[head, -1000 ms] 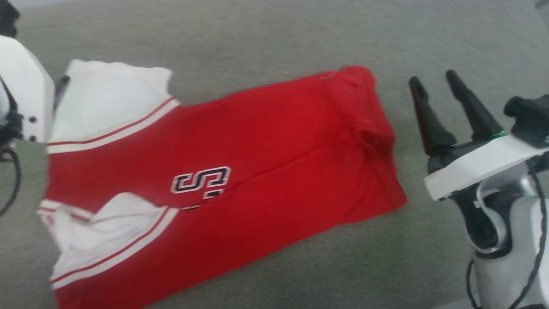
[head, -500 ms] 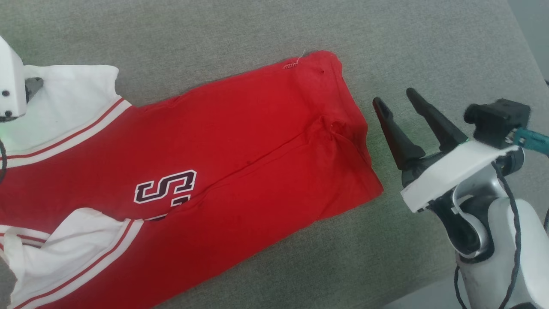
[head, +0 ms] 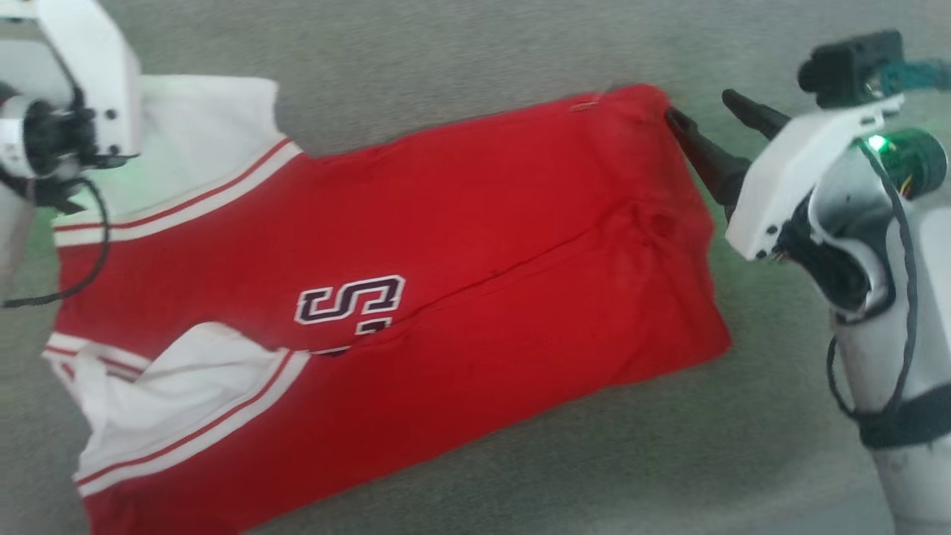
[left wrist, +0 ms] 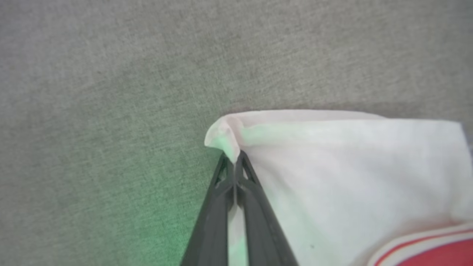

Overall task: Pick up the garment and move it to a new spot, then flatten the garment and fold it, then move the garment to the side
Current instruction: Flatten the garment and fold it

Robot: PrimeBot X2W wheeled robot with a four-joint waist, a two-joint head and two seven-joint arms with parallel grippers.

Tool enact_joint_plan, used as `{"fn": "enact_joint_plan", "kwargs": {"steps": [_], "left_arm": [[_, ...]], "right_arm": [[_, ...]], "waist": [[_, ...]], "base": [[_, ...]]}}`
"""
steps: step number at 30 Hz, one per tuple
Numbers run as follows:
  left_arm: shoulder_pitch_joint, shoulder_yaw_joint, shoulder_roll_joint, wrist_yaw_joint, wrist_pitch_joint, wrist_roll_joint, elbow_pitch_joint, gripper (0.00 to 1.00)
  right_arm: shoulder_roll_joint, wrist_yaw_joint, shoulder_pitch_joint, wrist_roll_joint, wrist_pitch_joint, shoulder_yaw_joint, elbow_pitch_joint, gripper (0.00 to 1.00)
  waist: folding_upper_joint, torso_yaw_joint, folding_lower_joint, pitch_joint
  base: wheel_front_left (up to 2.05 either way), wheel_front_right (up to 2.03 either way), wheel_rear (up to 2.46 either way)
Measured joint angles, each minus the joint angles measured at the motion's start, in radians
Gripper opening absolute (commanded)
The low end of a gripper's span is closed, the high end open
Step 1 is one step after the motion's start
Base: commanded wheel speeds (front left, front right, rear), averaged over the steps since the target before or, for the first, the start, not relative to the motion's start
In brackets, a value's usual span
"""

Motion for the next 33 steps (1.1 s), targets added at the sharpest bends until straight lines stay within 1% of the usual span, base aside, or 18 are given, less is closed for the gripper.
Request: {"fn": "enact_joint_plan", "kwargs": {"steps": [7, 8, 9, 12, 13, 14, 17, 19, 24, 29, 33], "left_arm": [[-0.047, -0.020, -0.087, -0.013, -0.032, 0.008, 0.041, 0.00], [-0.053, -0.022, -0.098, -0.016, -0.037, 0.008, 0.049, 0.00], [-0.053, -0.022, -0.098, -0.016, -0.037, 0.008, 0.049, 0.00], [-0.066, -0.027, -0.125, -0.023, -0.051, 0.008, 0.073, 0.00], [-0.071, -0.029, -0.133, -0.025, -0.055, 0.008, 0.081, 0.00], [-0.076, -0.030, -0.142, -0.030, -0.062, 0.008, 0.090, 0.00], [-0.084, -0.031, -0.162, -0.043, -0.086, 0.008, 0.112, 0.00], [-0.094, -0.037, -0.181, -0.054, -0.098, 0.008, 0.137, 0.00], [-0.096, -0.047, -0.198, -0.072, -0.071, -0.001, 0.161, 0.00], [-0.098, -0.052, -0.199, -0.077, -0.053, -0.003, 0.133, 0.00], [-0.095, -0.065, -0.188, -0.077, -0.034, -0.002, 0.069, 0.00]], "right_arm": [[-0.027, 0.000, -0.125, 0.038, 0.202, 0.061, 0.199, 1.00], [-0.033, 0.000, -0.142, 0.043, 0.227, 0.074, 0.218, 1.00], [-0.033, 0.000, -0.142, 0.043, 0.227, 0.074, 0.218, 1.00], [-0.047, 0.000, -0.195, 0.065, 0.304, 0.099, 0.277, 1.00], [-0.054, 0.000, -0.209, 0.072, 0.330, 0.112, 0.287, 0.46], [-0.061, 0.000, -0.221, 0.077, 0.351, 0.122, 0.297, 0.00], [-0.087, 0.000, -0.247, 0.062, 0.361, 0.137, 0.323, 0.00], [-0.096, 0.001, -0.257, 0.041, 0.339, 0.134, 0.333, 0.00], [-0.114, 0.001, -0.234, 0.024, 0.297, 0.122, 0.319, 0.00], [-0.138, 0.001, -0.192, 0.011, 0.268, 0.099, 0.260, 0.00], [-0.162, 0.001, -0.144, 0.003, 0.262, 0.068, 0.195, 0.00]], "waist": [[0.0000, 0.079, 0.0000, 0.013], [0.0000, 0.088, 0.0000, 0.015], [0.0000, 0.088, 0.0000, 0.015], [0.0000, 0.113, 0.0001, 0.020], [0.0000, 0.120, 0.0000, 0.021], [0.0000, 0.127, 0.0001, 0.022], [0.0000, 0.145, 0.0000, 0.026], [0.0000, 0.161, 0.0000, 0.021], [0.0000, 0.187, 0.0001, -0.010], [0.0000, 0.220, 0.0000, -0.051], [0.0000, 0.245, 0.0000, -0.087]], "base": [[0.00, 0.00, 0.00], [0.00, 0.00, 0.00], [0.00, 0.00, 0.00], [0.00, 0.00, 0.00], [0.00, 0.00, 0.00], [0.00, 0.00, 0.00], [0.00, 0.00, 0.00], [0.00, 0.00, 0.00], [0.00, 0.00, 0.00], [0.00, 0.00, 0.00], [0.00, 0.00, 0.00]]}}
